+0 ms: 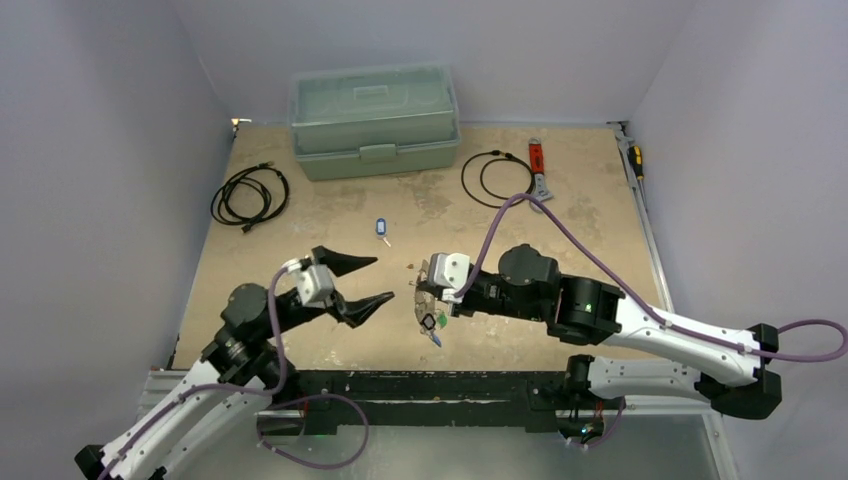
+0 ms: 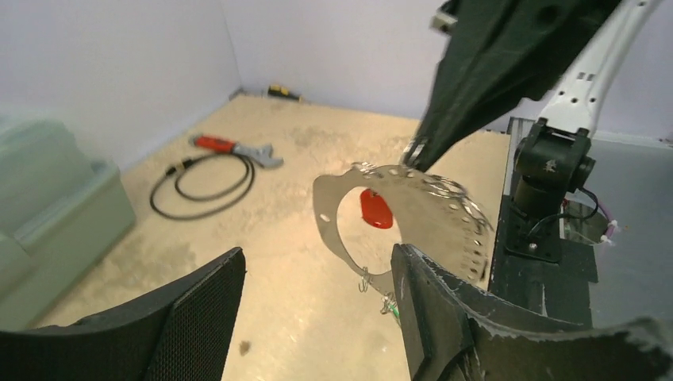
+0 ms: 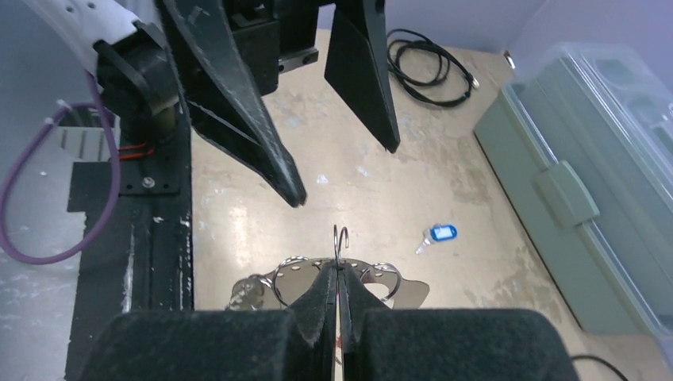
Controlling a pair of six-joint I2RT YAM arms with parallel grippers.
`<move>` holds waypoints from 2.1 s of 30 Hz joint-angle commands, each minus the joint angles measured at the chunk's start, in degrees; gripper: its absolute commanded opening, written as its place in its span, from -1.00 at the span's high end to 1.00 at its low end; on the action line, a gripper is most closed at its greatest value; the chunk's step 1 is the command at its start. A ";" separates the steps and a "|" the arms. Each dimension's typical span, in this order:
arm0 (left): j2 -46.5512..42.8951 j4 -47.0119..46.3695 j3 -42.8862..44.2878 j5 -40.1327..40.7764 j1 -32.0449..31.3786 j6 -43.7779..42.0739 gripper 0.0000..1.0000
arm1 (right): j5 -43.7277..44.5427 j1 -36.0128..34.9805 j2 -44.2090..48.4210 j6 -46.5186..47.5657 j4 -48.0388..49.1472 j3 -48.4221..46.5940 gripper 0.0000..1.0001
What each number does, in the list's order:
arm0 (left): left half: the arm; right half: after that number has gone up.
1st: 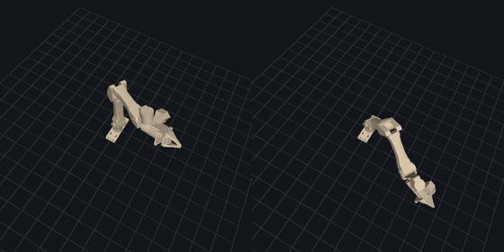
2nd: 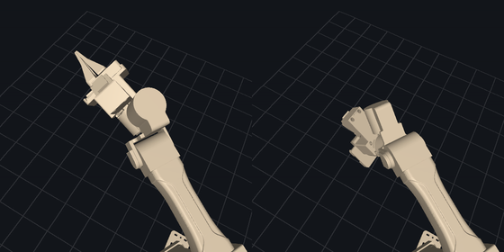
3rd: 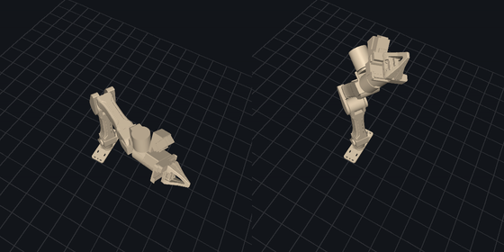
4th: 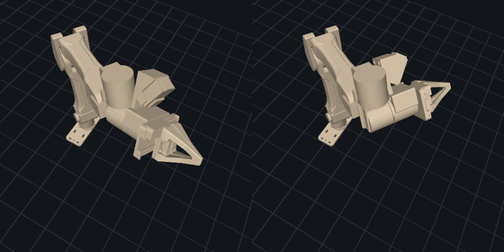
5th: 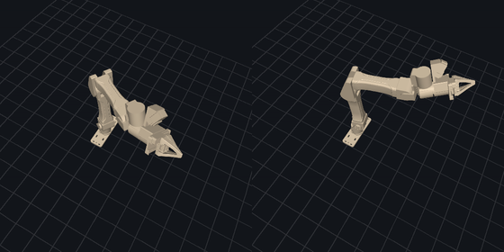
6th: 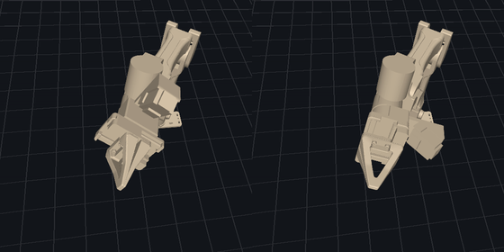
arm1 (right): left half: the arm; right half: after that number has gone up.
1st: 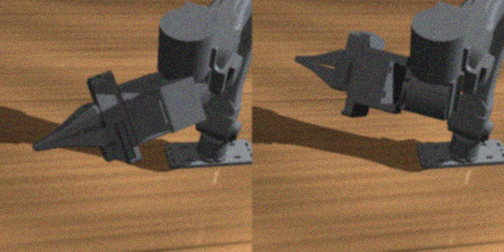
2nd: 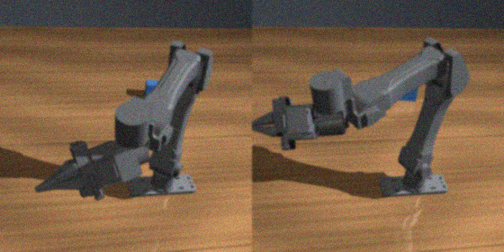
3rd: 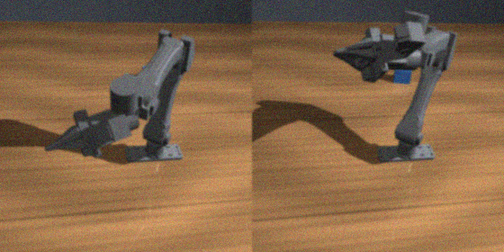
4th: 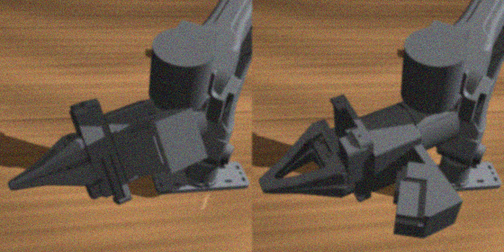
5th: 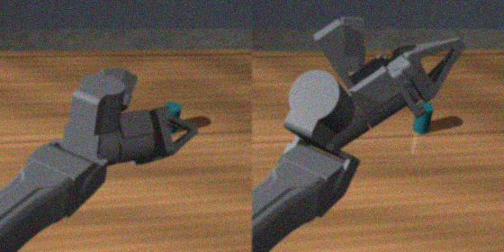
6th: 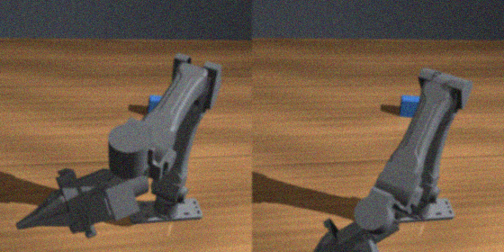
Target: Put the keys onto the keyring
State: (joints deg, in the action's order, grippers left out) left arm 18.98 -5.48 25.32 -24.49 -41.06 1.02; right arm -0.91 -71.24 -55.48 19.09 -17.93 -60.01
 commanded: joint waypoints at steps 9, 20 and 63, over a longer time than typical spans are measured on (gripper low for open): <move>24.90 9.88 11.97 26.40 0.09 24.93 -0.62 | 8.44 -0.08 4.14 -5.27 5.14 4.22 1.00; 36.04 17.54 21.19 38.76 0.72 20.65 -0.77 | 8.55 -0.12 4.11 -6.18 4.83 5.43 1.00; 87.90 23.06 47.73 44.10 14.28 36.01 0.12 | 10.93 -0.21 1.87 -6.70 3.12 5.32 1.00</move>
State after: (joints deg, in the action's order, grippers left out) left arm 106.08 19.27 71.48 17.26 -25.67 33.58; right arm 9.47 -71.24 -53.89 13.04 -17.26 -53.91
